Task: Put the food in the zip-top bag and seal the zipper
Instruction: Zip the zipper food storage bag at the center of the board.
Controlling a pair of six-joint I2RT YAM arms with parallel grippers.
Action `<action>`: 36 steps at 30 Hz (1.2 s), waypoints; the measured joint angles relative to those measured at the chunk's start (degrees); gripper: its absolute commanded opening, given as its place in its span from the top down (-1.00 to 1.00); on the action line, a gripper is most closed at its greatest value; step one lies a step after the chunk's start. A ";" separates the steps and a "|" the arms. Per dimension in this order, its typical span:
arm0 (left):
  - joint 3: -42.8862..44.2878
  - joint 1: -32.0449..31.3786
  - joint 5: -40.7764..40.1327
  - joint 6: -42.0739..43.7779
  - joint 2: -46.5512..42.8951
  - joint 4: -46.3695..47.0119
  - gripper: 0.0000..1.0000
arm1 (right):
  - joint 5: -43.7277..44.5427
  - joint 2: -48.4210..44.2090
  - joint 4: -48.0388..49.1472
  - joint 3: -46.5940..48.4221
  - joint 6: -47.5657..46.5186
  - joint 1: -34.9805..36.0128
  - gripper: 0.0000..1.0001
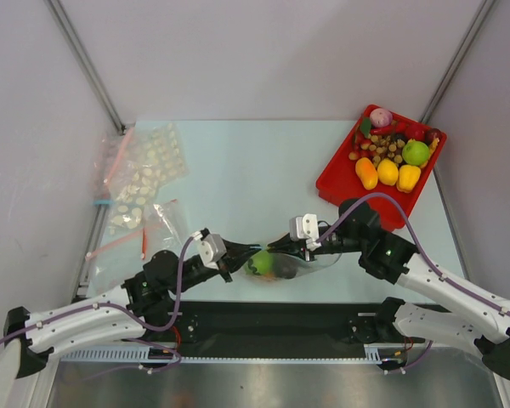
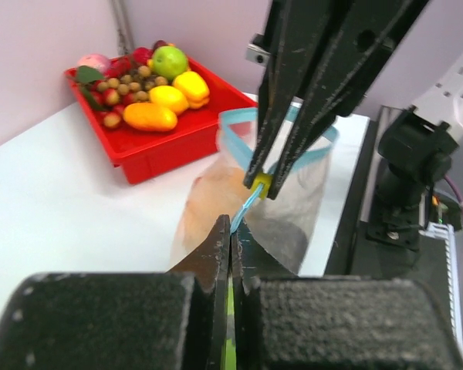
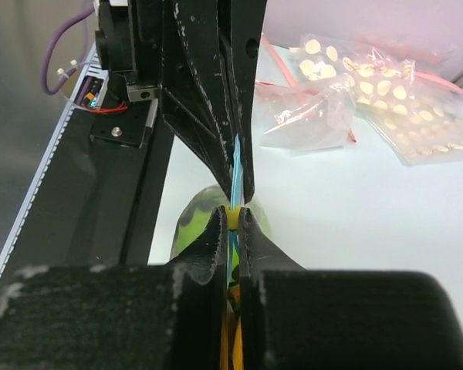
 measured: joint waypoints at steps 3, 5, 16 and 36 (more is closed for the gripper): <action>-0.24 -0.22 -4.13 -0.76 -1.14 -0.09 0.99 | 1.29 0.00 0.09 -0.04 0.28 0.00 1.00; -0.52 -0.37 -7.58 -1.70 -2.25 -0.13 0.99 | 2.12 0.02 0.15 -0.04 0.48 -0.13 1.00; -1.97 -0.37 -32.09 -9.40 -8.87 -4.85 0.99 | 6.58 0.63 -0.09 -0.04 2.05 -0.13 1.00; -3.45 1.38 -57.96 -14.69 -15.50 -11.08 0.99 | 12.37 0.46 -4.11 -0.02 9.38 -2.69 1.00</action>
